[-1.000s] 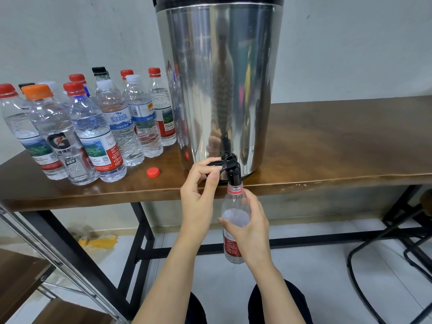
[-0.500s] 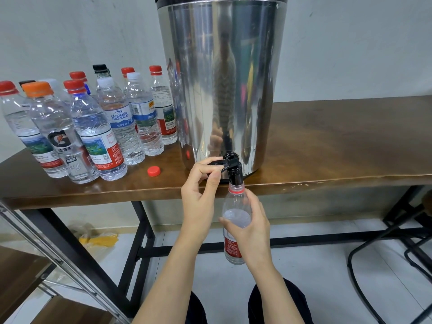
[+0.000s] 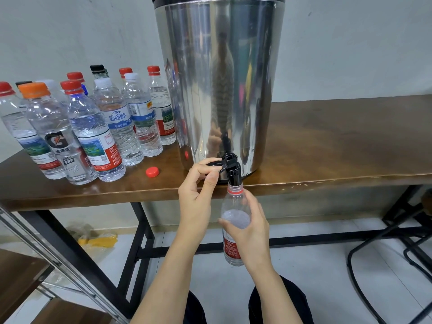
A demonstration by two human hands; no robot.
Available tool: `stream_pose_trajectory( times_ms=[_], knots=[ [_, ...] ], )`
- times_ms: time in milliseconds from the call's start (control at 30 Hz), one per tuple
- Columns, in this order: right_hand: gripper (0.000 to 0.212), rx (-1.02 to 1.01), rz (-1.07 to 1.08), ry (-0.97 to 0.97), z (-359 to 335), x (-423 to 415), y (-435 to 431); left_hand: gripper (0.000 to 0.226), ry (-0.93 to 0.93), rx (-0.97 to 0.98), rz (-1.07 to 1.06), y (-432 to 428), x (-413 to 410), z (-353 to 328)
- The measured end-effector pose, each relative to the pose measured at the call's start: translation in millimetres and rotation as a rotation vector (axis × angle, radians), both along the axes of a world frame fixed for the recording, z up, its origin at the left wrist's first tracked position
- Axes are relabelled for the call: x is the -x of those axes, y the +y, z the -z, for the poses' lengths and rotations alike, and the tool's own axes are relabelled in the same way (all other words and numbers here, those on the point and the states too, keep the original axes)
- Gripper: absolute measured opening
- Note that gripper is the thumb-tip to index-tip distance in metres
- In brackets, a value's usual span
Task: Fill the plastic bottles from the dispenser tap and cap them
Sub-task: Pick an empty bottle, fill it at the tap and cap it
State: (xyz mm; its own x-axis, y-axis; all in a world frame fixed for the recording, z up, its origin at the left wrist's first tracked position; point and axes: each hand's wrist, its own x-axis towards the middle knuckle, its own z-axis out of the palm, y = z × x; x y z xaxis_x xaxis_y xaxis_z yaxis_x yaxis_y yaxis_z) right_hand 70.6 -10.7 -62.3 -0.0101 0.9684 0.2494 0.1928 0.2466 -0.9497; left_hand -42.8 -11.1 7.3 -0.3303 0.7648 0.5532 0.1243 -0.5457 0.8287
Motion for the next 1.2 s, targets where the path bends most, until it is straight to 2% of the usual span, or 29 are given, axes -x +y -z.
stream_pose_trajectory(
  times_ms=[300, 467, 1200],
  knots=[
    [0.081, 0.004, 0.009, -0.012, -0.5, -0.3, 1.4, 0.01, -0.003, -0.005, 0.004, 1.1, -0.5, 1.3],
    [0.082, 0.001, 0.006, -0.005, -0.9, -0.1, 0.8, 0.016, -0.002, -0.014, 0.003, -0.4, -0.6, -1.0],
    [0.082, -0.001, 0.001, 0.013, -2.9, 1.2, 0.2, 0.011, -0.035, -0.028, 0.02, 4.6, -0.4, 4.8]
  ],
)
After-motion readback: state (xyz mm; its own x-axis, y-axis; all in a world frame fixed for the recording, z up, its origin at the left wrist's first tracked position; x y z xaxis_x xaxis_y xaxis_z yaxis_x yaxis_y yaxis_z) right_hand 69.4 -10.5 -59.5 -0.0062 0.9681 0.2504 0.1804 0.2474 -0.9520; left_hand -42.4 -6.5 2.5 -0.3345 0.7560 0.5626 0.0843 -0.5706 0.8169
